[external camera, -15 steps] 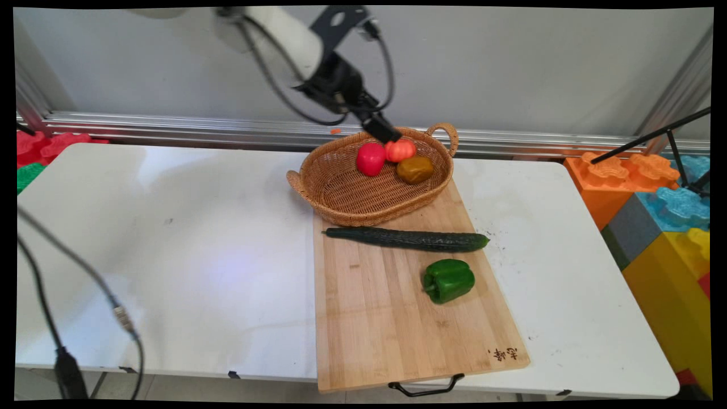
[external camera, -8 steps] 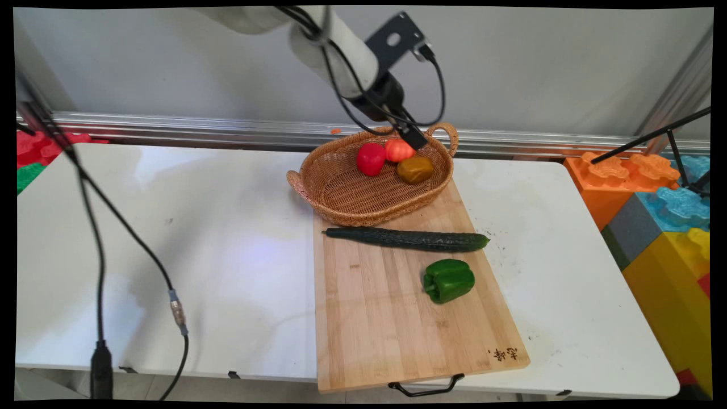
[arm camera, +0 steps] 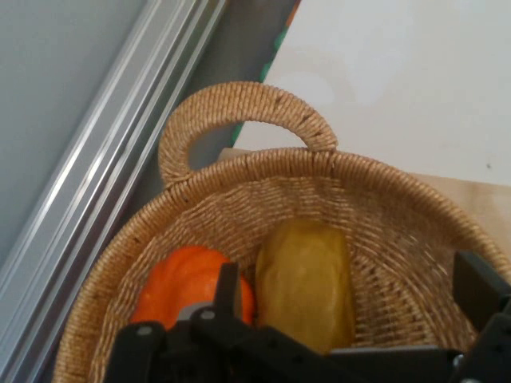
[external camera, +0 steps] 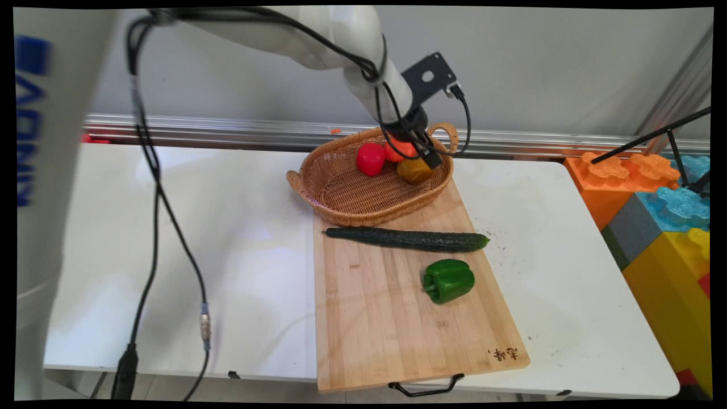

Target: Pick up the potato from the vegetable basket

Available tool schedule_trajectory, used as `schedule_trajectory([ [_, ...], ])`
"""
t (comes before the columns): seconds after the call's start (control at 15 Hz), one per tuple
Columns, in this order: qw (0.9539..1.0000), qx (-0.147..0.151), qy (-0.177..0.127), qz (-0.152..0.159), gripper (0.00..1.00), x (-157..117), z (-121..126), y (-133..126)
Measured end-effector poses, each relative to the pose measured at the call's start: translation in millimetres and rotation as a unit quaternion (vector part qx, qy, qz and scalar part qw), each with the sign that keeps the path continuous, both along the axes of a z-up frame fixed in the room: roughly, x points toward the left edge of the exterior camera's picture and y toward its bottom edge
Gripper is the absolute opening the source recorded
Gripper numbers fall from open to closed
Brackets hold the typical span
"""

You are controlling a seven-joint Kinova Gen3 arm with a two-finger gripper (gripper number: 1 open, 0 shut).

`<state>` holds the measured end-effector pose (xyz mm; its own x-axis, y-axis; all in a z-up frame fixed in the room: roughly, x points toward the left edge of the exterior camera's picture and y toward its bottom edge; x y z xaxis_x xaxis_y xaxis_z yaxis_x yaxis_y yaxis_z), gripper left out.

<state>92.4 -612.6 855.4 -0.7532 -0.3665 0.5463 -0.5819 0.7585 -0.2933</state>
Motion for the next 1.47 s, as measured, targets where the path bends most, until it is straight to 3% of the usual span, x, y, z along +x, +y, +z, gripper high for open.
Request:
schedule_trajectory([
  [0.8,0.9985,0.006,-0.054,0.000,1.00,-17.5,-55.3,-31.8],
  [1.47,0.9979,0.005,-0.064,-0.006,1.00,-26.8,-70.7,-36.8],
])
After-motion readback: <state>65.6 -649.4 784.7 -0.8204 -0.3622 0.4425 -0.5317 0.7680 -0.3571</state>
